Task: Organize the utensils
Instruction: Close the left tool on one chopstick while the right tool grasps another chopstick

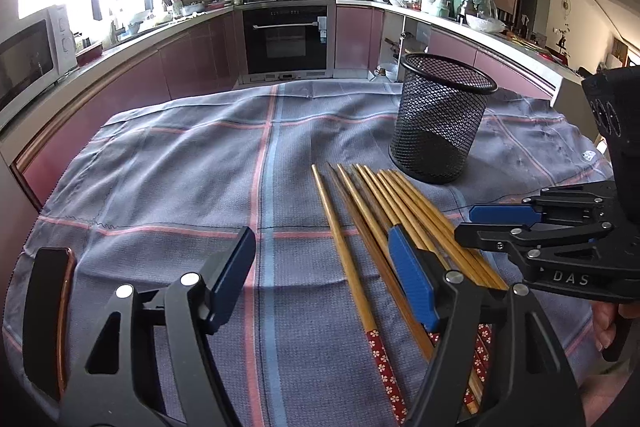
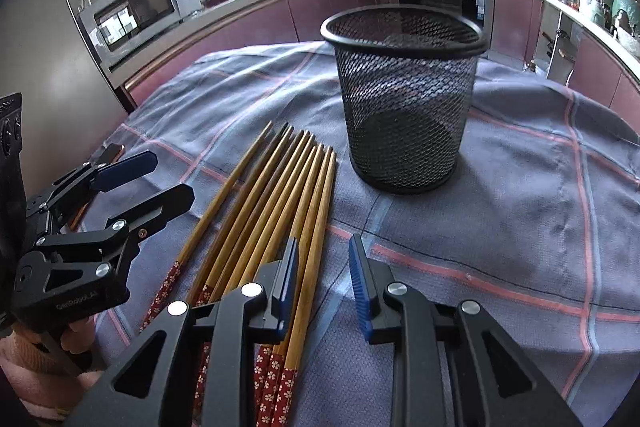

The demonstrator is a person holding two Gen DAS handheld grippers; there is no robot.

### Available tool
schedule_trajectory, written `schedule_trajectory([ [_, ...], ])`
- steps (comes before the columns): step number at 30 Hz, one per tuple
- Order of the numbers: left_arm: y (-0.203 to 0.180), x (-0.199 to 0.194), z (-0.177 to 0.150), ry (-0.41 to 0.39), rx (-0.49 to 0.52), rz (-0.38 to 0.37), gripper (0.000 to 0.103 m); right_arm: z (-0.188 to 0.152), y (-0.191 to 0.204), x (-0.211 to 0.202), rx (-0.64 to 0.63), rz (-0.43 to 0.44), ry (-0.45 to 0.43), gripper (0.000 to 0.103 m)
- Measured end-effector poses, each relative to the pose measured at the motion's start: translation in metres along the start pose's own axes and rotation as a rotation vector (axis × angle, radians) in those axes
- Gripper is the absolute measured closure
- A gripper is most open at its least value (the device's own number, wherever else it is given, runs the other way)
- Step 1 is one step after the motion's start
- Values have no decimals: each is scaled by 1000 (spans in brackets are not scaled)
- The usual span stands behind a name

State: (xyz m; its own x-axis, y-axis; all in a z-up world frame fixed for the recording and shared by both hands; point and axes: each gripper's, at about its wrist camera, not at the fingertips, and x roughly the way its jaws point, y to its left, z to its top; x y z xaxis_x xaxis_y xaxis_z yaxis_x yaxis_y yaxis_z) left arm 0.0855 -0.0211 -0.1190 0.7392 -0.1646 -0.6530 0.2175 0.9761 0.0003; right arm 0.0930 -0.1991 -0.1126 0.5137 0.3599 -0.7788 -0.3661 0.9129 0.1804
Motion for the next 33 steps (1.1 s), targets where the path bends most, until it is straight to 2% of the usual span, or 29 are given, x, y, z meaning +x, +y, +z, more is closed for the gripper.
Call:
schedule_trajectory([
  [3, -2, 7, 0, 33, 3, -13, 44, 3, -1, 2, 0, 1, 7, 81],
  [6, -1, 17, 0, 64, -11, -41, 50, 3, -4, 2, 16, 9, 14, 87],
  [11, 0, 25, 1, 101, -21, -69, 54, 4, -5, 5, -2, 4, 42, 87],
  [15, 0, 31, 3, 130, -19, -79, 58, 8, 7, 12, -66, -54, 53, 87],
  [23, 1, 43, 7, 184, -7, -88, 67, 19, 7, 19, -95, -63, 70, 87],
  [24, 1, 43, 8, 188, -5, -86, 70, 19, 7, 19, -97, -64, 72, 87],
  [26, 3, 44, 9, 195, -10, -88, 77, 19, 7, 19, -101, -60, 72, 96],
  [28, 4, 44, 10, 203, -21, -103, 90, 19, 5, 18, -88, -44, 72, 97],
  [33, 9, 45, 11, 214, -50, -117, 94, 16, -2, 11, -66, -22, 63, 98],
])
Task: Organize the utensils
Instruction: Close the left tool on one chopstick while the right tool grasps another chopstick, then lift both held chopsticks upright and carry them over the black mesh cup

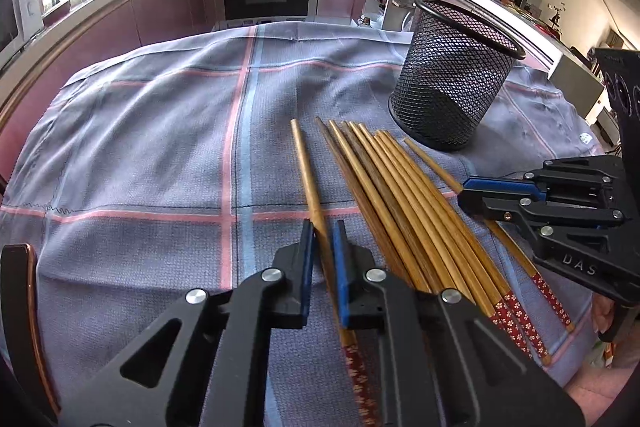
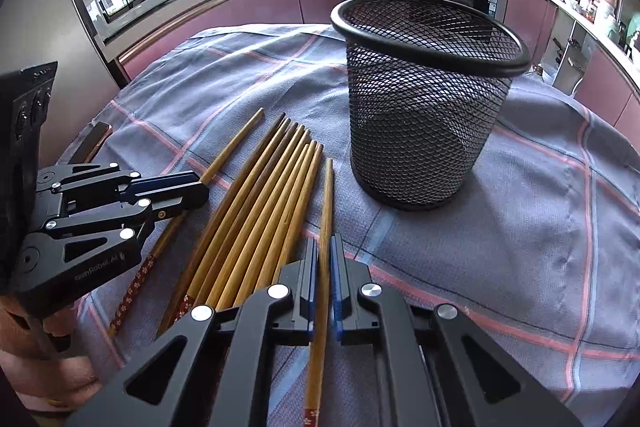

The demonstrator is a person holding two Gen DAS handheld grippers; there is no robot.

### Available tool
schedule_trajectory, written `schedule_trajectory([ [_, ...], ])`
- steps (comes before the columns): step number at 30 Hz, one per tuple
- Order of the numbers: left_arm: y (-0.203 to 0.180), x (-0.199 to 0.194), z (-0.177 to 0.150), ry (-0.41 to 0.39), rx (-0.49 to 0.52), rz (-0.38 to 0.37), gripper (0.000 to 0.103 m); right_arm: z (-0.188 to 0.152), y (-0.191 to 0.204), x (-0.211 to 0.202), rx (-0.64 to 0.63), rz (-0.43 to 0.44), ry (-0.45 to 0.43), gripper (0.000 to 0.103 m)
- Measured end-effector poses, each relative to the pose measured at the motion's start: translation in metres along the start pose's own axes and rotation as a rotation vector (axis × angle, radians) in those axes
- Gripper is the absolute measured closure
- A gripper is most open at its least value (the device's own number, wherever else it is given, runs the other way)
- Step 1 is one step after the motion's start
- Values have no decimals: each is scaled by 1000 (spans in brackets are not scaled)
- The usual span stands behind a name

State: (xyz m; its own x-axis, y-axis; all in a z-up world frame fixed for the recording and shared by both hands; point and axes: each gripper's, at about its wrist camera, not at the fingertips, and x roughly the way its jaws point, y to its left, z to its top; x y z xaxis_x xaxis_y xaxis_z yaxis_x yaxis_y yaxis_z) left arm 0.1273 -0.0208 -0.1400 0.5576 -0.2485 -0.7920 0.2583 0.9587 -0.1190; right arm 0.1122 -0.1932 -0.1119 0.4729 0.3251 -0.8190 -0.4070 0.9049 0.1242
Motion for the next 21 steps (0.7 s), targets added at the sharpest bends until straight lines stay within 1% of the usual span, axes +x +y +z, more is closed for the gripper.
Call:
schedule_trajectory([
  [4, 0, 0, -1, 4, 8, 1, 94, -1, -4, -12, 10, 25, -30, 98],
  [8, -1, -1, -1, 6, 12, 3, 94, 0, -9, -33, 18, 64, -85, 98],
  [12, 2, -3, -1, 3, -5, 3, 95, 4, -10, -60, 12, 81, -154, 98],
  [16, 4, -11, 0, -19, -18, -16, 95, 9, -15, -87, 19, 87, -225, 98],
  [21, 6, -33, 8, -74, -36, -67, 95, 13, -22, -110, 32, 82, -297, 98],
])
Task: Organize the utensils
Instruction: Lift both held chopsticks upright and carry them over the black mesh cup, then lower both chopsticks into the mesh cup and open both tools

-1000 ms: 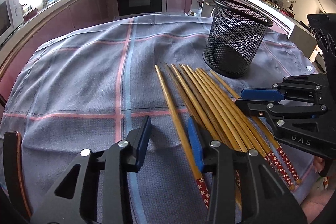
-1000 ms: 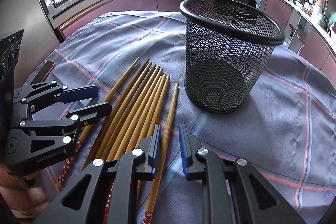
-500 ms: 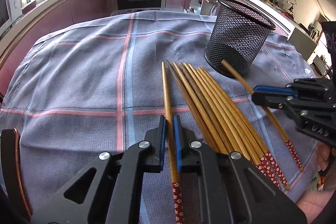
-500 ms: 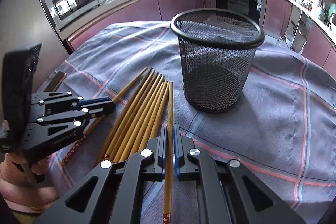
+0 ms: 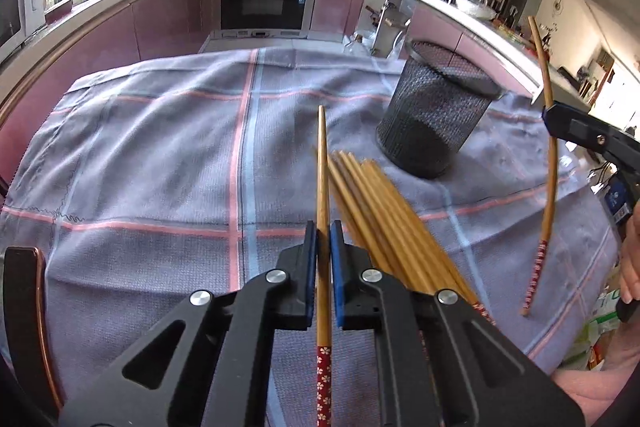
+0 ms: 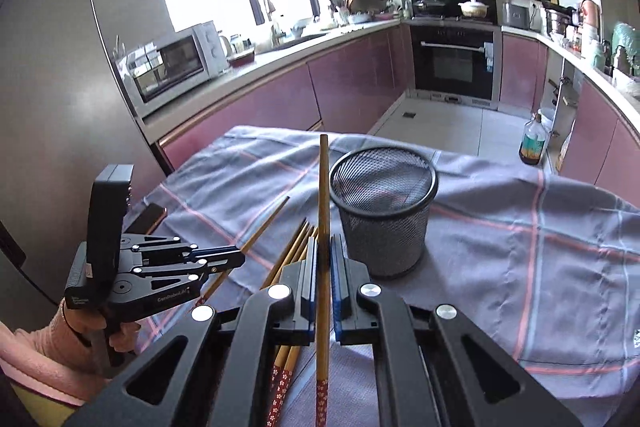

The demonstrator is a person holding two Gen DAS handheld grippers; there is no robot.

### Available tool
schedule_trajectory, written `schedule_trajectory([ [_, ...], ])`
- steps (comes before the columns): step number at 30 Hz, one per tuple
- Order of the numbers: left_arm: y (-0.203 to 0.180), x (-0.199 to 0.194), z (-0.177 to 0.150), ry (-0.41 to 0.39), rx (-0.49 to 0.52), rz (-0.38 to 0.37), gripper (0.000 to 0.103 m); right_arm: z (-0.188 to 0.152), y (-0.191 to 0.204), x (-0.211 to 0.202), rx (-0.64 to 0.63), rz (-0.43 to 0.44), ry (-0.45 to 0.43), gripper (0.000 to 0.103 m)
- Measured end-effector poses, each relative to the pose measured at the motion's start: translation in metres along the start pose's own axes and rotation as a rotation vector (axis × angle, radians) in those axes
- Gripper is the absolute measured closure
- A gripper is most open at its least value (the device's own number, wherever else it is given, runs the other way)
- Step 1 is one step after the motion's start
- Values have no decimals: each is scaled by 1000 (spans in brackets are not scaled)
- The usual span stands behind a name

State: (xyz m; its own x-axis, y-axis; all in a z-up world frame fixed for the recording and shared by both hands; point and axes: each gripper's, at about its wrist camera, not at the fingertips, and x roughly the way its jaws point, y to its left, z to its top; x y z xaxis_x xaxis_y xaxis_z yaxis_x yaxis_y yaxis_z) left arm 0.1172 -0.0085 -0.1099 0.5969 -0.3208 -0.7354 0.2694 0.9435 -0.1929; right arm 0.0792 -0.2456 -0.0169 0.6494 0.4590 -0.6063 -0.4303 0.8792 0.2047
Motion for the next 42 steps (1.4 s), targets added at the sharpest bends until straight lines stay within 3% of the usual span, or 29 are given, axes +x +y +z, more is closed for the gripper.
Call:
schedule_trajectory([
  [13, -16, -78, 52, -224, -6, -156, 96, 31, -9, -34, 14, -10, -159, 98],
  [25, -38, -125, 117, -383, 2, -220, 96, 68, -18, -58, 5, -33, -280, 98],
  [36, -70, -120, 162, -478, -1, -242, 96, 98, -25, -54, -8, -81, -350, 98],
  [42, -90, -99, 176, -504, 23, -221, 96, 101, -33, -36, 9, -88, -321, 98],
])
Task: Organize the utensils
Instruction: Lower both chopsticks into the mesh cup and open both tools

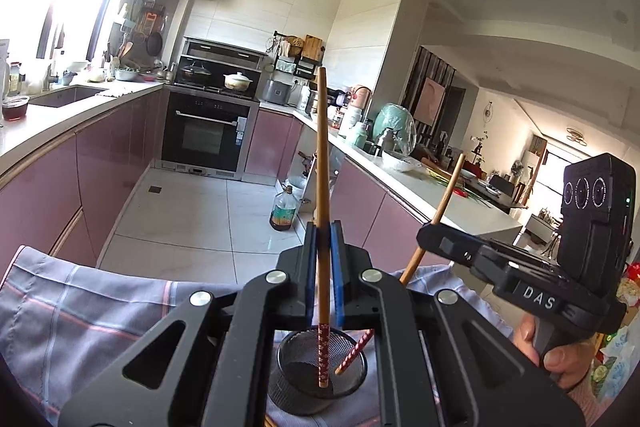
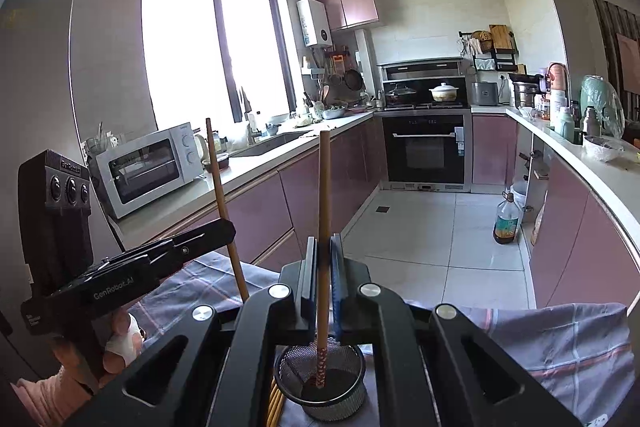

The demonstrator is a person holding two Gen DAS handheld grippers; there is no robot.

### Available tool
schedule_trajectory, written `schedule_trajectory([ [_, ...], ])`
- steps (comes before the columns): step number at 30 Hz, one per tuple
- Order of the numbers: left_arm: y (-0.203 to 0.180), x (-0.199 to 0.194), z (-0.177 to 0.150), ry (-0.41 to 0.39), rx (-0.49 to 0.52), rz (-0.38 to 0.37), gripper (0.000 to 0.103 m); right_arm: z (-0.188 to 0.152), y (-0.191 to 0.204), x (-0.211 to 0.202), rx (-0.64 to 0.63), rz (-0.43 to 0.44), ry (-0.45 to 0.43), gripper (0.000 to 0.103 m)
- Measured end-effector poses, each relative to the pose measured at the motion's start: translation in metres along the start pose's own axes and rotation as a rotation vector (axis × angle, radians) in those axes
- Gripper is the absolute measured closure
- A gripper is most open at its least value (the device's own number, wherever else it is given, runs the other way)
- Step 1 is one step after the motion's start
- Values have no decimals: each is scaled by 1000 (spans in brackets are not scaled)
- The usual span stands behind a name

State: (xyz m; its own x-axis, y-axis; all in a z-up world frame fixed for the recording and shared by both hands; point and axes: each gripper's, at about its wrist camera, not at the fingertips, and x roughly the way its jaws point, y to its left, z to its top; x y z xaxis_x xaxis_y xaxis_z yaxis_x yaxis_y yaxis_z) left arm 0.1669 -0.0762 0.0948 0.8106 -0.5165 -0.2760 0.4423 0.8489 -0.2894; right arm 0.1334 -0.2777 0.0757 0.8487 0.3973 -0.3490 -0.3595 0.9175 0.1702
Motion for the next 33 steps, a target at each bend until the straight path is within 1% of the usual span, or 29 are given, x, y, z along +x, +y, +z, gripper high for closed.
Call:
schedule_trajectory([
  [4, -7, 22, -11, 35, 7, 2, 96, -9, -3, 16, 9, -9, 46, 98],
  [11, -10, 65, -39, 105, 14, 37, 96, -22, -10, 36, 25, -18, 107, 98],
  [16, -2, 89, -64, 149, 34, 64, 96, -29, -14, 51, 37, -22, 154, 98],
  [19, 2, 102, -70, 158, 37, 72, 96, -32, -14, 58, 43, -24, 169, 98],
  [23, 7, 108, -75, 158, 43, 82, 96, -35, -18, 63, 48, -26, 183, 98],
  [26, 9, 114, -81, 179, 41, 86, 96, -36, -19, 68, 55, -29, 197, 98],
  [33, 22, 111, -88, 192, 38, 88, 95, -35, -20, 71, 64, -31, 199, 98],
])
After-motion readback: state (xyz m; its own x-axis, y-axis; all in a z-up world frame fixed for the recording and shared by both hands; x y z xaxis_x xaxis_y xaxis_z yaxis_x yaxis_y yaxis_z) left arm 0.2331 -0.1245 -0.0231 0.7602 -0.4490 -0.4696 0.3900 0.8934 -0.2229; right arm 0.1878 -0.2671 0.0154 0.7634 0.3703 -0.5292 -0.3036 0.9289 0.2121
